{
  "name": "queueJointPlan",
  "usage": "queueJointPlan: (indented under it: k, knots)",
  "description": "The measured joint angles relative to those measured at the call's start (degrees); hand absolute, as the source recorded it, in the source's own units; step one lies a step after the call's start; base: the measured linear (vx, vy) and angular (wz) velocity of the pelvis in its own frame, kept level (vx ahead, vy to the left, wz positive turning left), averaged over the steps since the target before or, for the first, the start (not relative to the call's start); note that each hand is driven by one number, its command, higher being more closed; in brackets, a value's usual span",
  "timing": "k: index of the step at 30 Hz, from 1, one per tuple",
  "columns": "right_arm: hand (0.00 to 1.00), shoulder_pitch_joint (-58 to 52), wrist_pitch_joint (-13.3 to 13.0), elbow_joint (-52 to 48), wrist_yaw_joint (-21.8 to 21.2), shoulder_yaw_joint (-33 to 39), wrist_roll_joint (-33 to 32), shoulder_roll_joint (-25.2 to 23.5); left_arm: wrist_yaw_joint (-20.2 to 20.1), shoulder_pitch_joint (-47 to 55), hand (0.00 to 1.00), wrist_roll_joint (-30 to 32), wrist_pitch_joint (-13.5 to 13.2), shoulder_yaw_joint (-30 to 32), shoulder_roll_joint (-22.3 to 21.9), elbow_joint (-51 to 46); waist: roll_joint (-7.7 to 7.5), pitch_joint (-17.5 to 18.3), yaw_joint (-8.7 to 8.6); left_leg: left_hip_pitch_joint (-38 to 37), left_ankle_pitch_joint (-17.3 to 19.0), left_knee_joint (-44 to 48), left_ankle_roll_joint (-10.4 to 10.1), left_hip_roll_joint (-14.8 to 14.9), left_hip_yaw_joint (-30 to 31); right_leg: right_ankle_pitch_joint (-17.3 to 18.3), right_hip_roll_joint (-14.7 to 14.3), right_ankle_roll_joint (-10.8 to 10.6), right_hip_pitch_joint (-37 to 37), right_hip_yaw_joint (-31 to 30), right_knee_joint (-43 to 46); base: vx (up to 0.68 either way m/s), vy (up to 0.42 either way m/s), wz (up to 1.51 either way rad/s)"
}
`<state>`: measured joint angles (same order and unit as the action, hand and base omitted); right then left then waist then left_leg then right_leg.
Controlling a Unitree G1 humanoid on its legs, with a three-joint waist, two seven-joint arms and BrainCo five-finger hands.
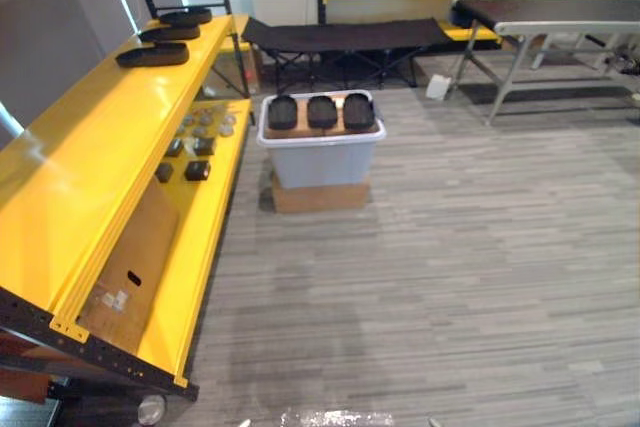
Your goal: Walk over and take plastic housings, then place them on the shelf
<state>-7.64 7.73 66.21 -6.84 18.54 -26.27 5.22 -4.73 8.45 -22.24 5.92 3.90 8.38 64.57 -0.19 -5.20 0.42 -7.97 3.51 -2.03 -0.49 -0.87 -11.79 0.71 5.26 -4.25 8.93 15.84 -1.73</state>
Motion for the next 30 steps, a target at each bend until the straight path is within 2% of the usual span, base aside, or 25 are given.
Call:
queueJointPlan:
  k: [4, 7, 21, 30]
  knots:
    - [0.00, 1.65, 0.13, 0.35, -0.59, 0.94, 0.03, -0.76, -0.65, -0.55, 0.00, -0.33, 0.07, -0.04, 0.07, 0.07, -0.59, -0.46, -0.07, -1.14, -0.20, -1.73, -0.31, -0.18, -0.12, 0.31, 0.07, -0.88, 0.40, 1.17, -0.03, 0.06, 0.011, 0.02]
    - [0.00, 1.85, 0.32, 0.49, -0.59, 1.22, 0.05, -0.90, -1.81, -0.67, 0.00, -0.38, 0.13, -0.03, 0.17, 0.07, -0.75, -0.88, -0.16, -2.20, -0.29, -2.47, -0.50, -0.18, -0.12, 0.47, 0.07, -2.44, 1.11, 1.51, 0.00, 0.03, -0.005, 0.04]
    - [0.00, 2.90, 0.86, 0.45, -0.60, 1.54, 0.08, -0.73, -2.86, -1.55, 0.00, -2.72, -0.03, -0.18, 0.07, 1.56, -0.36, -2.09, -0.89, -2.96, -0.82, -2.97, -0.28, -0.41, -1.07, 0.67, 0.32, -2.16, 1.26, 1.86, 0.13, -0.06, -0.011, -0.03]
    - [0.00, 2.33, -0.22, 0.48, -0.60, 1.08, -0.01, -0.68, -2.90, -1.62, 0.00, -4.97, 0.04, -0.76, 0.35, 1.94, -1.14, -2.44, -1.14, -2.83, -1.02, -3.06, 0.04, -1.58, 0.09, 0.65, 1.48, -2.00, 1.38, 3.53, 0.03, -0.02, 0.013, 0.07]
